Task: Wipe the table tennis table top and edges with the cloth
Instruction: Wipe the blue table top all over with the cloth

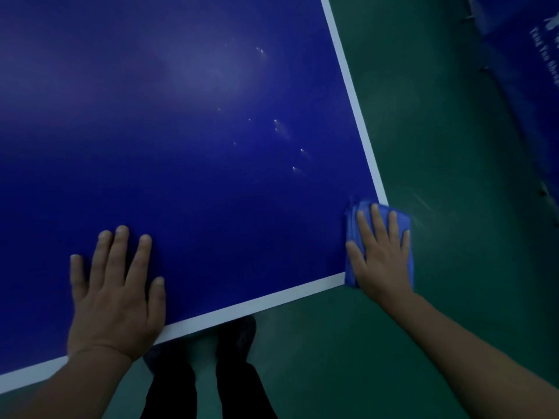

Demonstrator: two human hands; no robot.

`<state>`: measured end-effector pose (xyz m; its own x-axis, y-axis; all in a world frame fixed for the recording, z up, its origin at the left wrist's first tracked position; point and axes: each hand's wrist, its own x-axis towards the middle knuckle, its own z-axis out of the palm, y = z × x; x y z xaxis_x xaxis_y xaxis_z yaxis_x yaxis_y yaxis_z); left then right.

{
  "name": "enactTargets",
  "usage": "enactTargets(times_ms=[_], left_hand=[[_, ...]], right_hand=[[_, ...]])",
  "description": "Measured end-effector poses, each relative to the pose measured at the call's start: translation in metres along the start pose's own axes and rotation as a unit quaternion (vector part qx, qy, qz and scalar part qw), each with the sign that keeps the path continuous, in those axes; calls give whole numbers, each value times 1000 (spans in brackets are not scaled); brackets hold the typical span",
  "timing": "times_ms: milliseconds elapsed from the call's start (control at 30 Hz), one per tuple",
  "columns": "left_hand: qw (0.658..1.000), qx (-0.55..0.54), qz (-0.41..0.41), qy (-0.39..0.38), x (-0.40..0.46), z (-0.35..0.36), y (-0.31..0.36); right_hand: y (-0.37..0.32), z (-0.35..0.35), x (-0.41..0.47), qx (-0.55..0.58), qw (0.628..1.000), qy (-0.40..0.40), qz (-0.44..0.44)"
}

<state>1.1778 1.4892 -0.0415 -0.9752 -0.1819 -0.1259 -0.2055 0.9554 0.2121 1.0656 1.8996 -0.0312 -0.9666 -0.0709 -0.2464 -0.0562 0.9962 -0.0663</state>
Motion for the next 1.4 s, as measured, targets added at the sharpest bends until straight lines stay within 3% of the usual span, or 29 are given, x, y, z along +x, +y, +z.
enactTargets(times_ms=[133, 200, 300, 400, 567, 700, 767, 800, 867, 933, 967, 1000, 1100, 1167, 1267, 1333, 1400], left_hand=[[1000, 14, -2, -19, 0, 1, -2], [1000, 13, -6, -24, 0, 2, -3], [999, 18, -11, -26, 0, 3, -3], [999, 22, -9, -29, 1, 3, -4], [1000, 3, -9, -27, 0, 1, -2], [1000, 3, -5, -22, -1, -1, -2], [1000, 2, -6, -21, -1, -2, -1], [1000, 5, -5, -21, -1, -3, -1], [1000, 11, -3, -17, -1, -4, 0], [1000, 14, -4, -13, -1, -4, 0], [1000, 15, -2, -12, -1, -4, 1], [1000, 14, 0, -12, -1, -3, 0], [1000, 14, 6, -8, -1, -3, -1], [1000, 19, 9, -7, -1, -3, -1], [1000, 11, 11, 0, -2, -3, -1], [1000, -8, -1, 13, -3, -3, -2], [999, -23, -17, 28, -4, -3, -2]], right_hand=[[-62, -11, 56, 29, 994, 16, 101], [-109, -5, 53, 17, 999, 12, 39], [-164, 13, -3, 1, 988, 21, -150], [-133, 23, -33, -14, 975, 36, -219], [-21, 8, -14, -15, 999, 6, 47], [-34, -1, 11, 53, 982, 32, 180], [-60, -3, 30, 65, 977, 32, 202], [-76, -4, 35, 52, 983, 22, 172], [-113, -1, 32, 16, 1000, 10, 16], [-128, 7, 23, -25, 987, 6, -162], [-122, 7, 24, -37, 979, 14, -202], [-109, 6, 27, -39, 981, 18, -191], [-64, -1, 25, -18, 1000, 7, 15], [-69, 1, 14, -15, 998, -2, 66], [-141, 10, -3, -37, 996, 4, -81], [-211, 19, 3, -39, 971, 18, -235], [-284, 20, 20, -24, 944, 14, -327]])
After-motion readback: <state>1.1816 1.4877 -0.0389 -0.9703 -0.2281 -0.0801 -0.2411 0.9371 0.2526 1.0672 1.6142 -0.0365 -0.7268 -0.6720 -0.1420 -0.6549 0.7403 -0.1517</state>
